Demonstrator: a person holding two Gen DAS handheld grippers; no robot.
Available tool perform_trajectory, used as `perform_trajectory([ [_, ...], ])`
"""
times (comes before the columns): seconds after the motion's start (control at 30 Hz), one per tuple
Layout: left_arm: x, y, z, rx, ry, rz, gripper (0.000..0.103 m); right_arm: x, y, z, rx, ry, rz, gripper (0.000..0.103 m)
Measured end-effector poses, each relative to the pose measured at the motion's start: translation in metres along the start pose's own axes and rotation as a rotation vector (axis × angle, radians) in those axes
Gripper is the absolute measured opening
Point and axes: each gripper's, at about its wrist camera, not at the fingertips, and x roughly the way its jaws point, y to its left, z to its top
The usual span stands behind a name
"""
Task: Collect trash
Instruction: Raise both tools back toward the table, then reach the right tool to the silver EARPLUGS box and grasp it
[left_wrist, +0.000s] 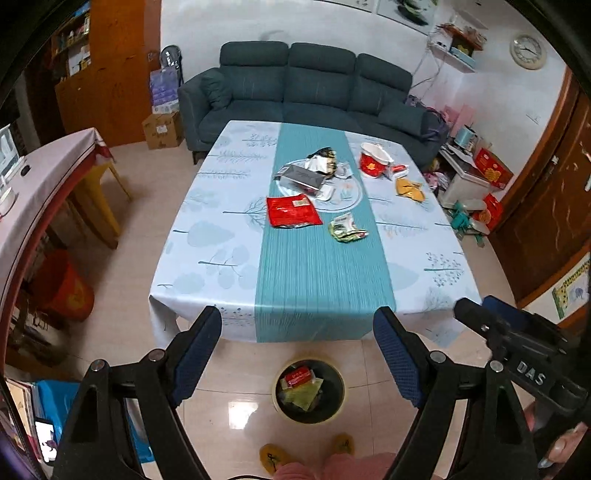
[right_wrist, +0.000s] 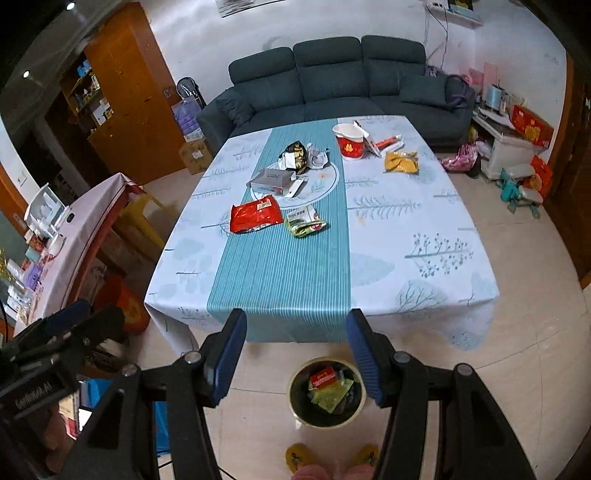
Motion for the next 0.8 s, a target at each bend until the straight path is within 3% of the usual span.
perform_trajectory([
  [0.2,0.024,-0.001,0.011,-0.004,0.021,0.036,0.083,0.010,0.004,0.015,-0.060,0.019,0.016,0.056],
  [0.4,0.073,0.002,0.042,-0.064,0.074,0.089,0.083,0.049,-0.007,0.048,-0.105,0.056,0.062,0.056],
  [0.8,0.203,0.009,0.130,-0.305,0.167,0.181,0.083,0.186,-0.025,0.178,-0.333,0.186,0.227,0.056],
])
